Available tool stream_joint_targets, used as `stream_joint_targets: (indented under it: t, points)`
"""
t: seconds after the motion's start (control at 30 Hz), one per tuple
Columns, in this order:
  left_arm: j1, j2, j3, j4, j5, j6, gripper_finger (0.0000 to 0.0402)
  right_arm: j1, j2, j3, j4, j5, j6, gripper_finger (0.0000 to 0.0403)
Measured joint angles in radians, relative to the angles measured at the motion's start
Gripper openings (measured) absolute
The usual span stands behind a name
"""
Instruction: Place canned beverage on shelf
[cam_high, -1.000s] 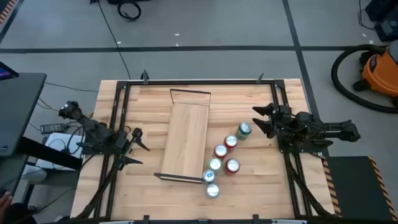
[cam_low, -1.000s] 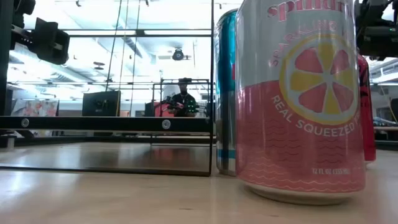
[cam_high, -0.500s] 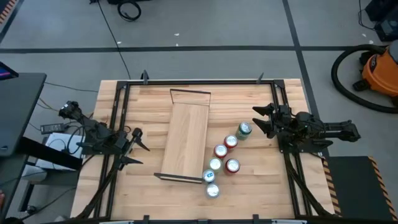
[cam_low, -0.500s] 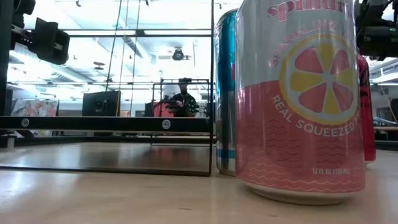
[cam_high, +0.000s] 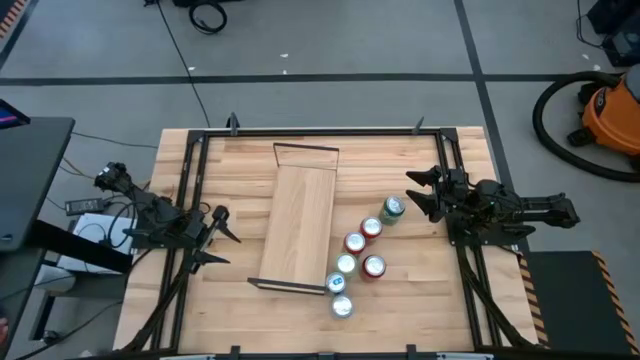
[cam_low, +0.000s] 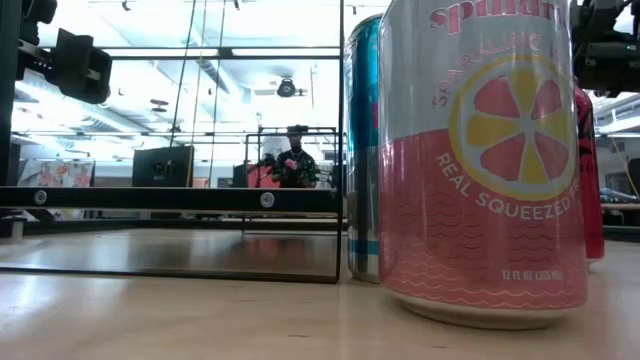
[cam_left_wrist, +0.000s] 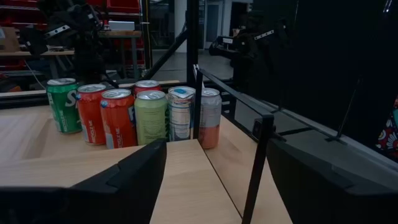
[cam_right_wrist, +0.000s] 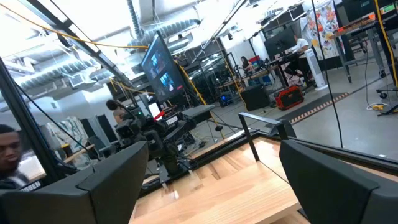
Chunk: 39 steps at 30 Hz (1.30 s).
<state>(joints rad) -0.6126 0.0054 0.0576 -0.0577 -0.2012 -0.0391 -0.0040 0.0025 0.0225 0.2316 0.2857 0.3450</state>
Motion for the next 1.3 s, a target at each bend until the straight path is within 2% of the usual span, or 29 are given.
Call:
stream_joint_targets:
  t: [0.77, 1.03, 1.3]
  points:
    - [0.0, 0.0, 0.0, 0.003, 0.0, -0.004, 0.0288, 0.0, 0.0, 0.0, 0.0, 0.0, 0.0, 0.0374]
    - [0.0, 0.001, 0.0, 0.18, 0.0, -0.043, 0.0288, 0.0, 0.0, 0.0, 0.0, 0.0, 0.0, 0.0374]
    - [0.0, 0.001, 0.001, 0.198, -0.023, 0.047, 0.0288, 0.0, 0.0, 0.0, 0.001, 0.0, 0.0, 0.0374]
